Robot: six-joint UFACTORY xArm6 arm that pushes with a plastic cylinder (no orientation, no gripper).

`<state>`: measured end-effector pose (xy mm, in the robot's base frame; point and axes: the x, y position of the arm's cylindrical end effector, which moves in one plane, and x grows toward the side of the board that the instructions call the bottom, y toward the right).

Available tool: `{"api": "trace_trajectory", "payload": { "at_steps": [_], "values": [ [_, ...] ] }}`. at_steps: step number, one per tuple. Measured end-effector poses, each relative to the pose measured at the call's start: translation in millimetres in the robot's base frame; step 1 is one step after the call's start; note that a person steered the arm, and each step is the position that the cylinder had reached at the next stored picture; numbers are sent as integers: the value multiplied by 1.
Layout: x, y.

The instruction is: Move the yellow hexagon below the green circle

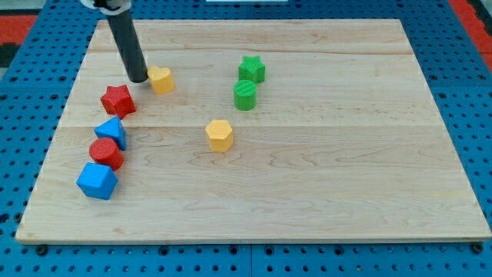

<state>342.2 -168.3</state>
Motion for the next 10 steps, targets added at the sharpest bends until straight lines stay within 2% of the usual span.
{"api": "trace_trajectory", "payload": {
  "at_steps": [1, 2, 3, 4, 5, 7, 9, 10],
  "values": [
    [6, 42],
    [11, 53],
    [59, 50],
    [106, 83],
    [122, 142],
    [129, 158],
    [117, 206],
    [160, 249]
  ]
}}
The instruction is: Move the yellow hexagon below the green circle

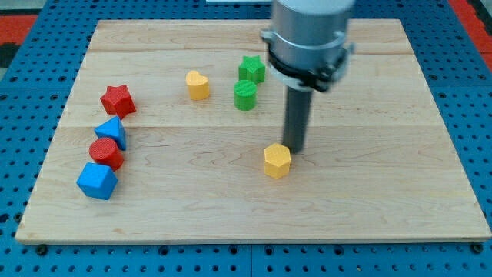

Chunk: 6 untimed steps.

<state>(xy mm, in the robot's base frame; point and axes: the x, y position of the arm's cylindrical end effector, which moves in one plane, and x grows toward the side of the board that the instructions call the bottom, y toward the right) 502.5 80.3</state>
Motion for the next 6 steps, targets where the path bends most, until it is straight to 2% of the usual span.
{"api": "trace_trajectory", "payload": {
  "at_steps": [1, 2, 3, 4, 5, 6],
  "values": [
    [40, 24],
    [37, -34],
    [-24, -104],
    [-60, -138],
    [-41, -113],
    [-31, -61]
  ]
}}
